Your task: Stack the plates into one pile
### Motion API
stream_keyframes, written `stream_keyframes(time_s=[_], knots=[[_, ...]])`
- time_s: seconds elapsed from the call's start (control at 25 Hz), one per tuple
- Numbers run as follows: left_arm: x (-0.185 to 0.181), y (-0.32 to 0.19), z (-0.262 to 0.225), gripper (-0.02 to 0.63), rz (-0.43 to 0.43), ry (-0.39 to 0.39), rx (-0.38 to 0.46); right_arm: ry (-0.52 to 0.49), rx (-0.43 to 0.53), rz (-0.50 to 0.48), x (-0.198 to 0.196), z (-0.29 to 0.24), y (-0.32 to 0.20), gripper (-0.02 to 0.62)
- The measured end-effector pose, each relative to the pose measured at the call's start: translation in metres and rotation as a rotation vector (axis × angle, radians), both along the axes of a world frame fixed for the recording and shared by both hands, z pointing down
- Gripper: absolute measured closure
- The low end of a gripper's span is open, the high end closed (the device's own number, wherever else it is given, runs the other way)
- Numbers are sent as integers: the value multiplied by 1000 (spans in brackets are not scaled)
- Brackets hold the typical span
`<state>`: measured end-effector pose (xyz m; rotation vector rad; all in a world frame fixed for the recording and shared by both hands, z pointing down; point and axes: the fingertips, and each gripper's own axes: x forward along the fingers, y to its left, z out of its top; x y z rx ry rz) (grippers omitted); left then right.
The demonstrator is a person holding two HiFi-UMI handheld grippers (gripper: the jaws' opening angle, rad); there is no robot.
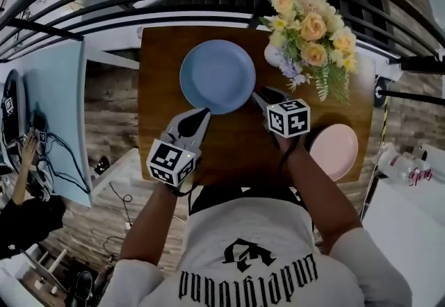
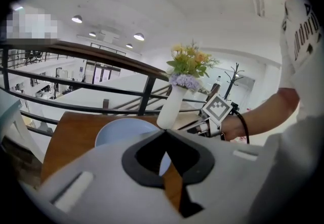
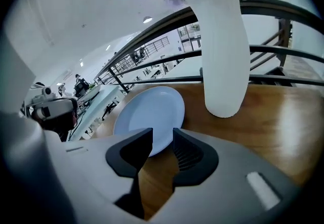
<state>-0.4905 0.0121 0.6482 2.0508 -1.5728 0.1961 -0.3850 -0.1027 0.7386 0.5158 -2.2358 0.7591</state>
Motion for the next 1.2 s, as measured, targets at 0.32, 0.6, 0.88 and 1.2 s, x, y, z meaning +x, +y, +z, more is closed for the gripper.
stream_keyframes(time_s=[0.32, 0.6, 0.88, 1.2], knots=[[-5, 6, 35, 560, 12, 19, -58, 29, -68, 55, -7, 48, -5, 483], [-7, 7, 49, 560, 12, 34, -74, 59, -71, 63, -16, 66, -10, 485], [-8, 6, 53, 560, 35, -17, -72, 65, -81, 67, -21, 74, -12, 486], [-16, 14, 55, 560, -20, 33, -81, 52, -89, 90, -24, 74, -15, 507]])
